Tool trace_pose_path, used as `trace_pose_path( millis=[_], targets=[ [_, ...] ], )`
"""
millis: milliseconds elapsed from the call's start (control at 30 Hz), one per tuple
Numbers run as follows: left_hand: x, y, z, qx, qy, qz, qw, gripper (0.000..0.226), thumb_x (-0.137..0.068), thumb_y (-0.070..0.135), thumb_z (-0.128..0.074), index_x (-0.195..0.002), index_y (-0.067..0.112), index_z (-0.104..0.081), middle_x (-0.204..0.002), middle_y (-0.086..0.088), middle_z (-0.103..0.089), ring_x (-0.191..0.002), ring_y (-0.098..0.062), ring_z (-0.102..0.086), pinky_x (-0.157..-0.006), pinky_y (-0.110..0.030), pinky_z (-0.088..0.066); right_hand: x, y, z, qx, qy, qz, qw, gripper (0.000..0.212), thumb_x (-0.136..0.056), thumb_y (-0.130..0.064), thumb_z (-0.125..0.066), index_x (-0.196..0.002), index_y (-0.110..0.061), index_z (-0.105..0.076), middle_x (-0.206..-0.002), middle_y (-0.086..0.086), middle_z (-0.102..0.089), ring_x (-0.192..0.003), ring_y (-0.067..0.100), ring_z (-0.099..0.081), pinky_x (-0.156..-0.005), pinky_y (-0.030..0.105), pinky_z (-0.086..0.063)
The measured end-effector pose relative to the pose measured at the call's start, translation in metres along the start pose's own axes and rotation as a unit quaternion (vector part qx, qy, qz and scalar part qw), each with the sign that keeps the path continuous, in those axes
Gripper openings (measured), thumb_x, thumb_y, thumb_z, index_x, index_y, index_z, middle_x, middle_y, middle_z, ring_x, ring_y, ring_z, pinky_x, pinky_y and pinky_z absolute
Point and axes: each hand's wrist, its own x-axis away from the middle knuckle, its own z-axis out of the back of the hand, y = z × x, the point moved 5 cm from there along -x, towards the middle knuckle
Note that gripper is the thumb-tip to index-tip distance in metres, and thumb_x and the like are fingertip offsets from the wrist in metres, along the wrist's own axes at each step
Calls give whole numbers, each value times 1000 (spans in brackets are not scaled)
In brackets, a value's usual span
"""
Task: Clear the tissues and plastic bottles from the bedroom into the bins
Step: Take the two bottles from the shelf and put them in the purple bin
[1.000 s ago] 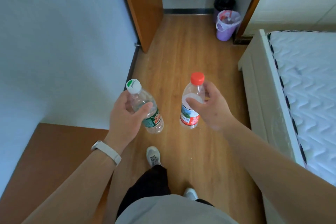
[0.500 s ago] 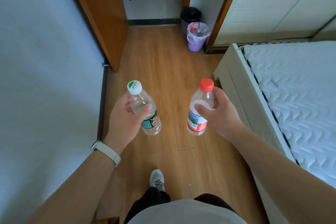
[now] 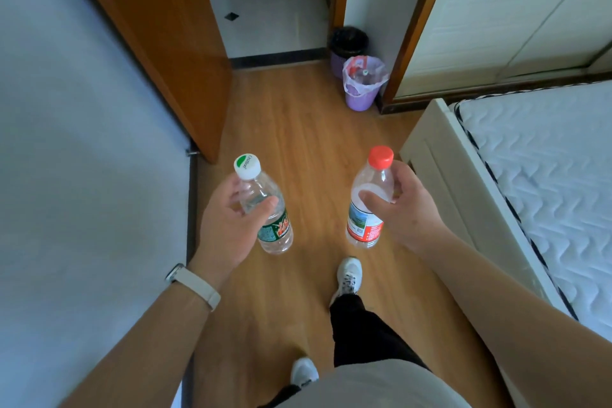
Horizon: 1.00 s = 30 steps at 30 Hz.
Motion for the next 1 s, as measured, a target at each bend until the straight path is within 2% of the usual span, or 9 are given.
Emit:
trace_pose_path(
  millis=[100, 200, 300, 433, 600, 767, 867, 1000],
  targets=[
    [-48, 5, -17, -2, 15, 14, 1000, 46, -81, 25, -77, -122, 25, -56, -111, 10, -66, -103, -10, -64, -72, -14, -53, -56, 5, 2, -22, -9, -2, 1000, 34, -81, -34, -70, -107, -37, -48, -105, -8, -58, -95, 8, -58, -71, 24, -45],
    [-100, 18, -38, -10, 30, 33, 999, 50, -79, 25, -80, -121, 23, -53, -112, 8, -66, -104, -14, -64, -83, -31, -56, -115, 5, 13, -21, -17, -10, 1000, 32, -80, -36, -71, -103, -33, -50, -102, -6, -57, -89, 8, -58, -67, 24, -45],
    [-154, 44, -69, -28, 10, 29, 999, 50, -78, 25, -80, -121, 22, -54, -112, 8, -66, -104, -16, -64, -85, -34, -56, -169, 5, 35, -22, -10, -9, 1000, 33, -78, -38, -71, -102, -34, -49, -101, -7, -57, -90, 9, -58, -71, 28, -50],
    [-218, 75, -113, -27, -5, 15, 999, 52, -76, 34, -79, -121, 27, -55, -114, 10, -66, -107, -12, -64, -88, -39, -56, -239, 5, 72, -24, -4, -3, 1000, 41, -78, -39, -71, -109, -43, -45, -106, -11, -57, -94, 7, -58, -72, 25, -49],
    [-269, 101, -156, -25, -36, 7, 999, 54, -74, 38, -79, -121, 30, -54, -114, 13, -65, -107, -6, -63, -89, -34, -55, -295, 0, 107, -25, 35, 3, 999, 39, -79, -35, -71, -109, -40, -46, -105, -10, -57, -93, 7, -58, -71, 24, -48],
    [-327, 117, -172, -46, -42, -11, 998, 52, -78, 35, -77, -124, 27, -53, -116, 13, -64, -107, -3, -60, -84, -23, -50, -344, -4, 118, -24, 51, -11, 998, 42, -81, -39, -70, -113, -41, -43, -110, -11, -57, -98, 9, -58, -76, 27, -51],
    [-364, 117, -176, -45, -51, -19, 997, 53, -77, 39, -77, -123, 28, -53, -117, 12, -64, -108, -4, -61, -86, -26, -51, -373, -9, 111, -23, 55, -23, 998, 44, -82, -38, -70, -118, -37, -44, -111, -10, -57, -99, 11, -59, -76, 28, -51],
    [-423, 108, -178, -35, -70, -12, 997, 59, -70, 50, -75, -122, 31, -54, -116, 13, -64, -109, -7, -61, -90, -37, -54, -419, -27, 100, -18, 69, -31, 997, 46, -84, -35, -70, -122, -32, -45, -113, -8, -57, -101, 12, -58, -78, 28, -52]
  ],
)
